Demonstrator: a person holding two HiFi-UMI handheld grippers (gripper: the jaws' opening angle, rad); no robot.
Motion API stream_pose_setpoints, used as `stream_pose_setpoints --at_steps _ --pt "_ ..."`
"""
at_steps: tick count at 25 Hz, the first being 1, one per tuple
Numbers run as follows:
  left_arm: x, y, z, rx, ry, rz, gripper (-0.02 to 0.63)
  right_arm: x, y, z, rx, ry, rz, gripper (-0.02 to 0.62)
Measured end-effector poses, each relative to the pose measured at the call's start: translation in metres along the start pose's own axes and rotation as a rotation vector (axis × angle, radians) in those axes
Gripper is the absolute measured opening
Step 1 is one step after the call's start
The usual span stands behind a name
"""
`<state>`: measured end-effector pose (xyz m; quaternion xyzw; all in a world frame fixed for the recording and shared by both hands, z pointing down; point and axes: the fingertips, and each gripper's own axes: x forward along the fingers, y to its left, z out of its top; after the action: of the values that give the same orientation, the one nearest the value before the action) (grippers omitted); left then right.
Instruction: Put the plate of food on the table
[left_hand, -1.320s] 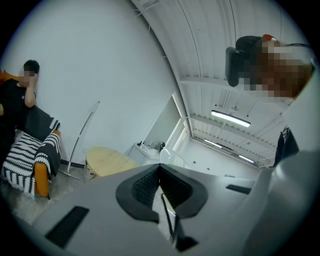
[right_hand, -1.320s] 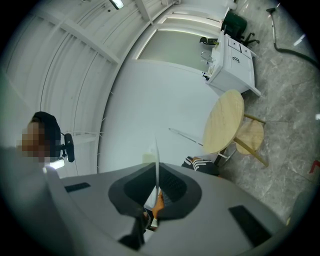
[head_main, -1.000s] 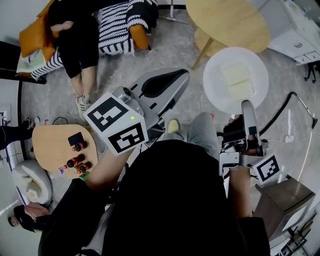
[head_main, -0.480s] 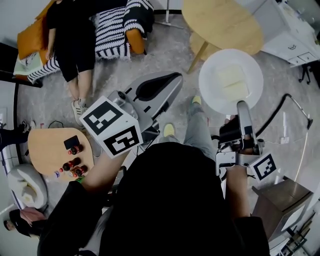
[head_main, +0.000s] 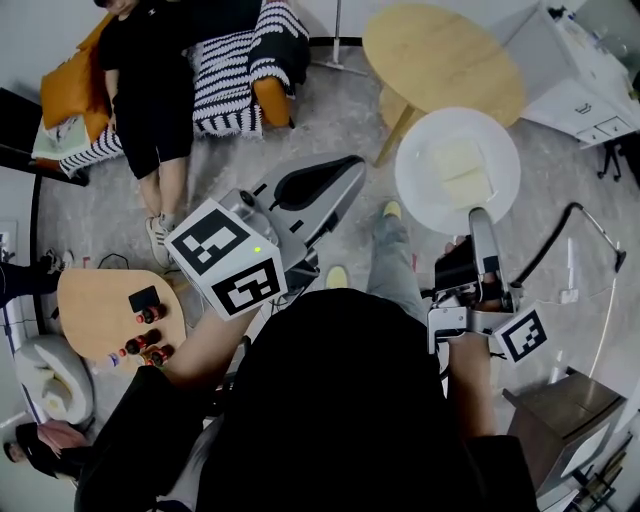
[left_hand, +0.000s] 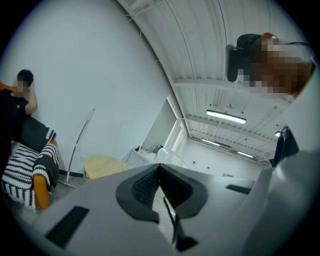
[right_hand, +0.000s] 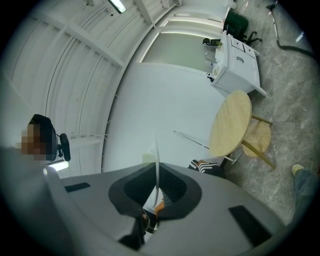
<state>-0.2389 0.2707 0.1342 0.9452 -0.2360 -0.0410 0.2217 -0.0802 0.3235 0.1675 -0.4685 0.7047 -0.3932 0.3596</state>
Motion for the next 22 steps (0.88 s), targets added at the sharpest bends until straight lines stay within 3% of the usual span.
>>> stream_pose_setpoints --at_steps 7,16,22 --pt "0.058 0.04 0.014 -0.014 0.022 0.008 0.006 0.046 -0.036 0.037 0.023 -0.003 -0.02 0.017" --pt "0.072 0.041 0.007 -0.015 0.041 -0.018 0.006 0.046 -0.048 0.039 0.025 -0.019 -0.016 0.017" --pt "0.135 0.062 0.006 -0.058 0.074 -0.003 0.006 0.074 -0.084 0.086 0.04 0.015 -0.067 0.017"
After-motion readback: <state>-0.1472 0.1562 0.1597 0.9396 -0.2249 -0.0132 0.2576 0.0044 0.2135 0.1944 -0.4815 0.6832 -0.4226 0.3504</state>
